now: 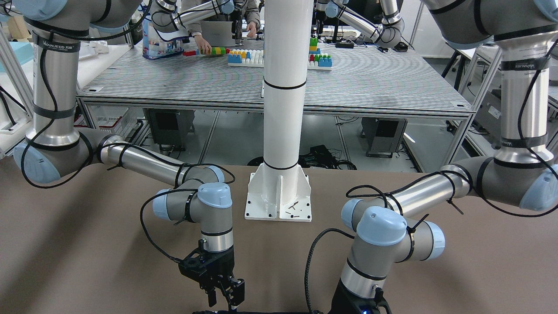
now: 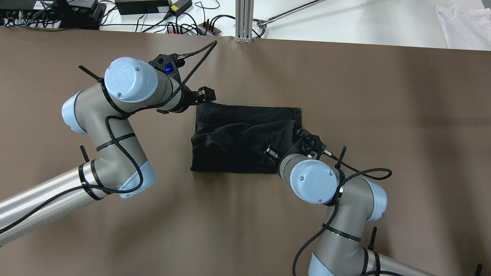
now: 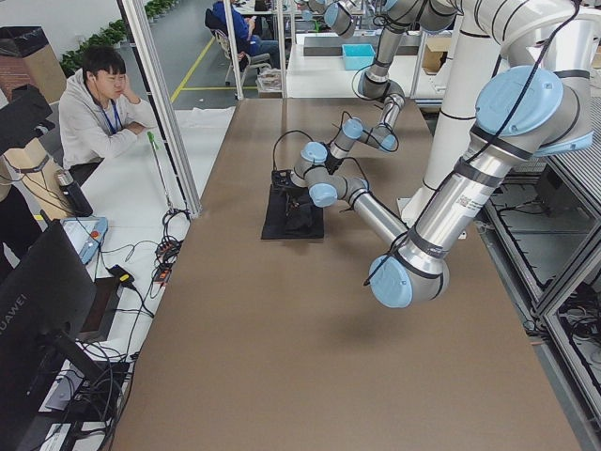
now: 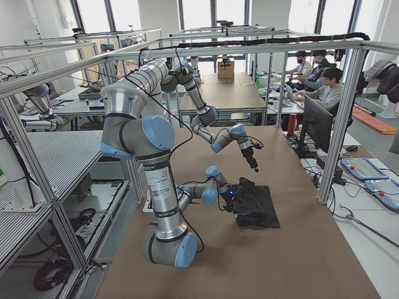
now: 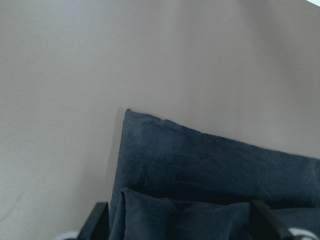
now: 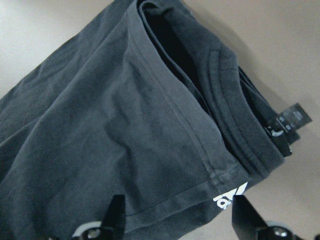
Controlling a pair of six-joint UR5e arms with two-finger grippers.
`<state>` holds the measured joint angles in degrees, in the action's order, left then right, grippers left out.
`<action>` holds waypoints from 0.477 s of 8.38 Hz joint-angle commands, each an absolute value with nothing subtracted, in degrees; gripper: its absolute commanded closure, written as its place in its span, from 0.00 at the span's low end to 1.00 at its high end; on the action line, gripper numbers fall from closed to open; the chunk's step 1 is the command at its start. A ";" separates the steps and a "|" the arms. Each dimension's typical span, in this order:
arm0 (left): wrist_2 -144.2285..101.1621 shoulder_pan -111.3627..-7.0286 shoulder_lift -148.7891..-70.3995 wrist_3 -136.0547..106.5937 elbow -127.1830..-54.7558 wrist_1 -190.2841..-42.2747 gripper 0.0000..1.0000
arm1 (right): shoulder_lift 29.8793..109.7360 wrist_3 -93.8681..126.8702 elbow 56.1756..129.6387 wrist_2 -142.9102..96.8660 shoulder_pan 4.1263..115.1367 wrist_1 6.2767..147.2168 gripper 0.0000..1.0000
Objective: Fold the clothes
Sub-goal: 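Lower the folded edge onto the shirt and open both grippers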
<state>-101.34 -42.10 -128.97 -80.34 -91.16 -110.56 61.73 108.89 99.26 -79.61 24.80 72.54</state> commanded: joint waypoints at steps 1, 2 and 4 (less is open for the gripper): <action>-101.25 -42.10 -128.67 -80.33 -91.23 -110.57 0.00 | 61.79 108.98 97.47 -79.01 24.61 72.60 0.26; -101.25 -42.10 -128.58 -80.25 -91.14 -110.57 0.00 | 61.70 108.98 97.12 -79.01 24.61 72.68 0.26; -101.16 -42.10 -128.58 -80.24 -91.14 -110.57 0.00 | 61.35 108.98 96.86 -79.01 24.78 72.51 0.45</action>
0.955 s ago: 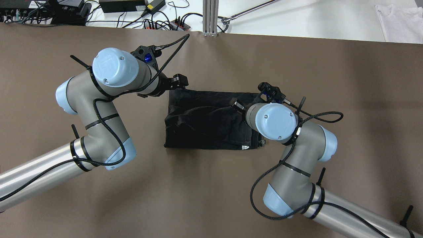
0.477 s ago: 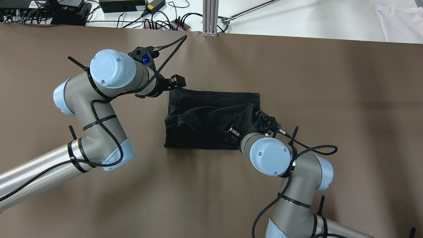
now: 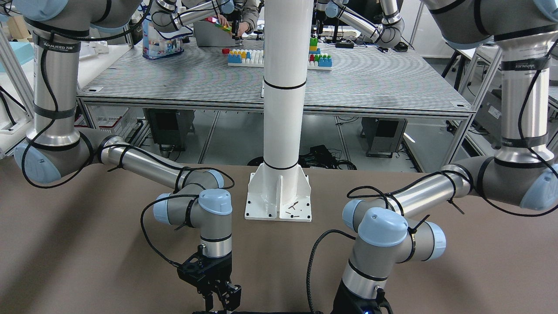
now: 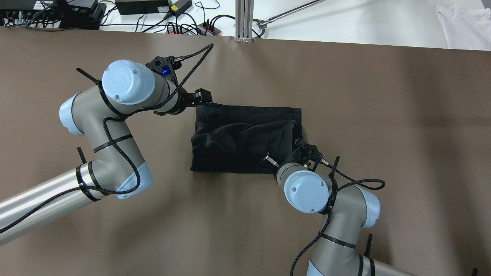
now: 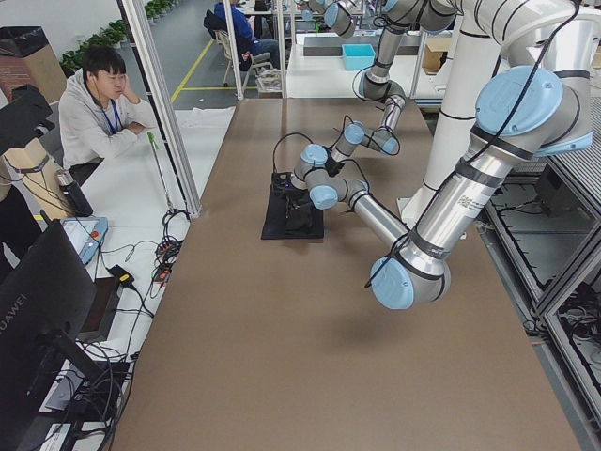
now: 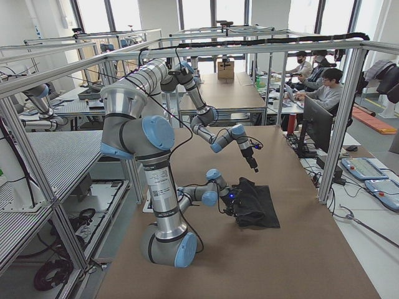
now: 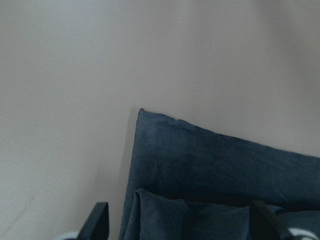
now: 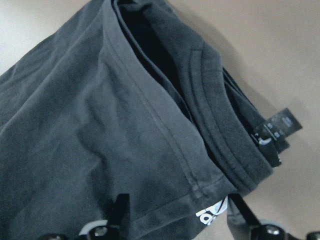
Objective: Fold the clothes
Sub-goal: 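Lower the folded edge onto the shirt and open both grippers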
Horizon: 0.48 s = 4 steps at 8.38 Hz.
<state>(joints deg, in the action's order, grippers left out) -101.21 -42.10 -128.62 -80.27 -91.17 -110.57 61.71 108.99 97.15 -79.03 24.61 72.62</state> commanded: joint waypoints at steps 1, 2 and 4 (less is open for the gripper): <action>-101.16 -42.10 -128.58 -80.24 -91.14 -110.57 0.00 | 61.17 108.98 96.86 -79.01 24.96 72.51 0.63; -101.16 -42.10 -128.58 -80.24 -91.14 -110.57 0.00 | 61.08 108.98 96.86 -79.01 24.96 72.51 0.96; -101.16 -42.10 -128.58 -80.24 -91.06 -110.57 0.00 | 60.21 108.81 96.86 -79.10 26.80 72.51 1.00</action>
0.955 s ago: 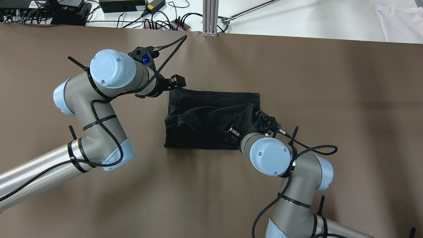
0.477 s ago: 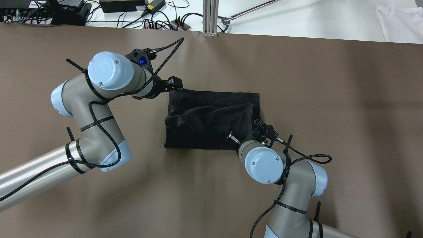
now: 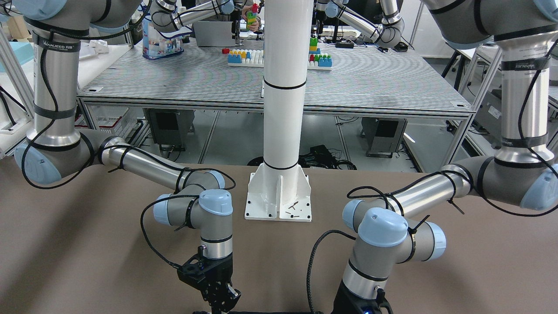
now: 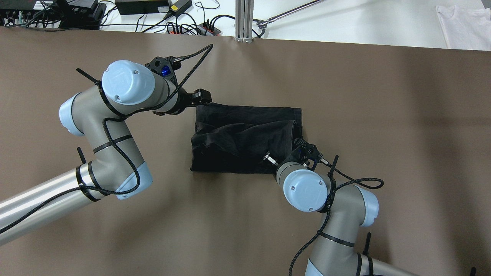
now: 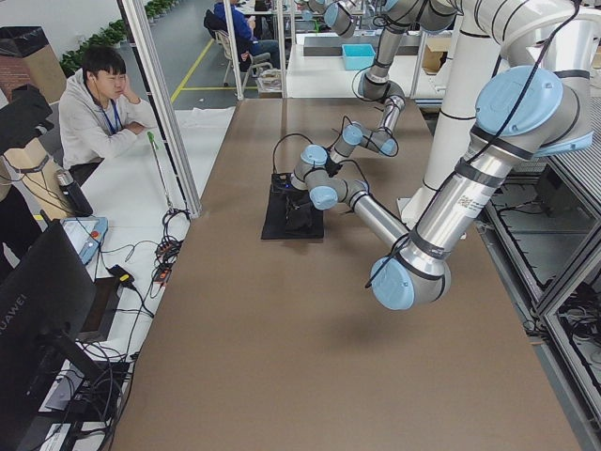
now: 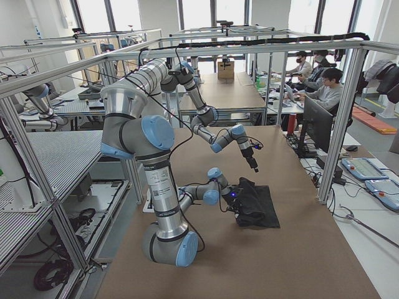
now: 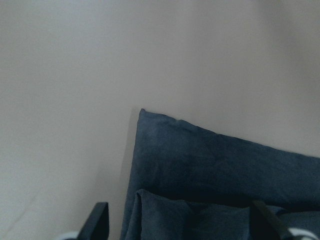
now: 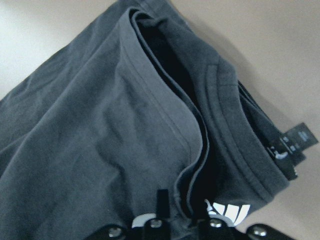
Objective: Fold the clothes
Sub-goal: 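Lower the folded edge onto the shirt and open both grippers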
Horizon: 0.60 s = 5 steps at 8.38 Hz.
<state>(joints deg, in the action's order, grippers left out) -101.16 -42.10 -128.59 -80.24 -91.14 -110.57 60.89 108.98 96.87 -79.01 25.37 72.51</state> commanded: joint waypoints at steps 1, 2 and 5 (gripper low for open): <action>-101.08 -42.10 -128.58 -80.24 -91.05 -110.57 0.00 | 59.42 108.63 96.86 -79.10 28.37 72.60 1.00; -101.07 -42.10 -128.58 -80.24 -90.88 -110.57 0.00 | 58.72 107.50 96.86 -79.19 29.78 72.60 1.00; -101.07 -42.01 -128.58 -80.24 -91.05 -110.57 0.00 | 55.92 104.07 91.37 -79.10 35.14 72.51 1.00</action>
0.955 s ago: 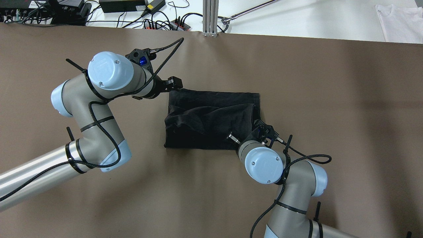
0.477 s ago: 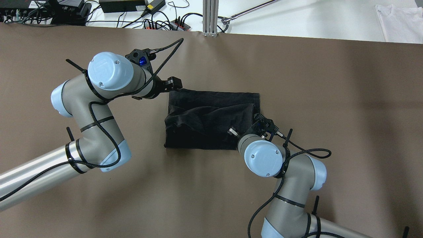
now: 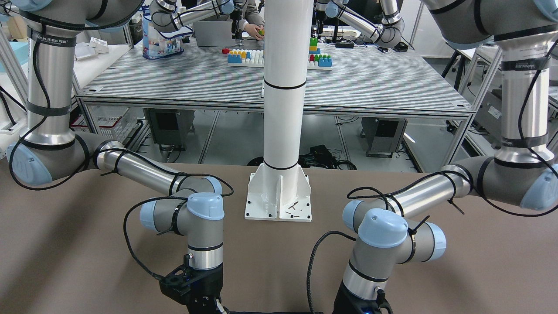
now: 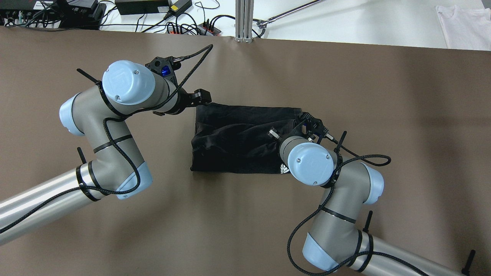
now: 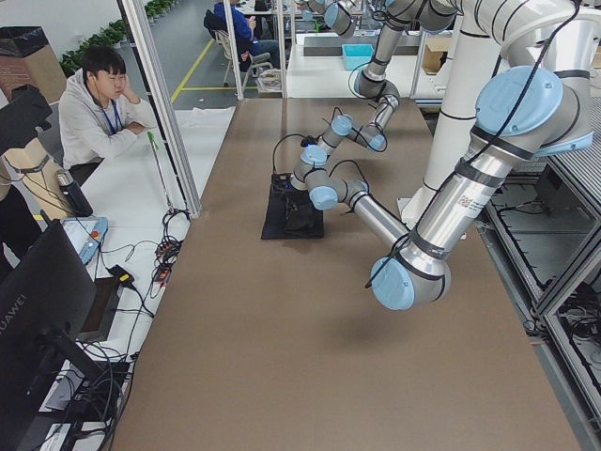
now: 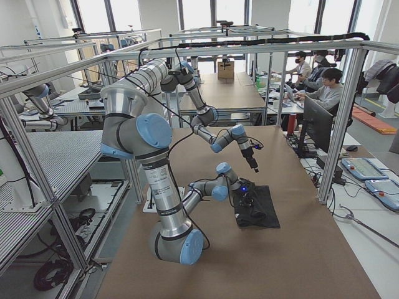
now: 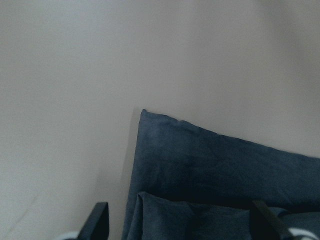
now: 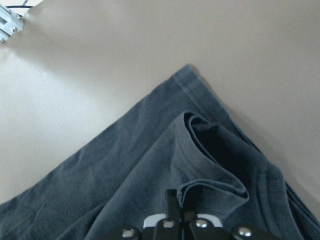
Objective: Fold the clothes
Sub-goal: 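Lower the folded edge onto the shirt and open both grippers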
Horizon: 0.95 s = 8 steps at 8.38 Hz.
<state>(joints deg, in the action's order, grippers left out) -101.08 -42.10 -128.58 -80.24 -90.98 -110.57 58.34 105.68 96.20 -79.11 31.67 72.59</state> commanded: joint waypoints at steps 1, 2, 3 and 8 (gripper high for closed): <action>-101.16 -42.01 -128.58 -80.24 -91.14 -110.57 0.00 | 51.37 103.02 83.05 -79.10 36.98 71.73 1.00; -101.08 -42.01 -128.58 -80.24 -91.14 -110.57 0.00 | 47.24 101.79 76.01 -79.10 38.57 70.07 1.00; -101.07 -42.10 -128.58 -80.33 -91.23 -110.48 0.00 | 46.59 99.86 72.37 -79.01 39.28 65.79 1.00; -101.07 -42.10 -128.41 -80.33 -91.41 -110.57 0.00 | 41.05 103.96 70.75 -77.44 41.30 66.17 0.11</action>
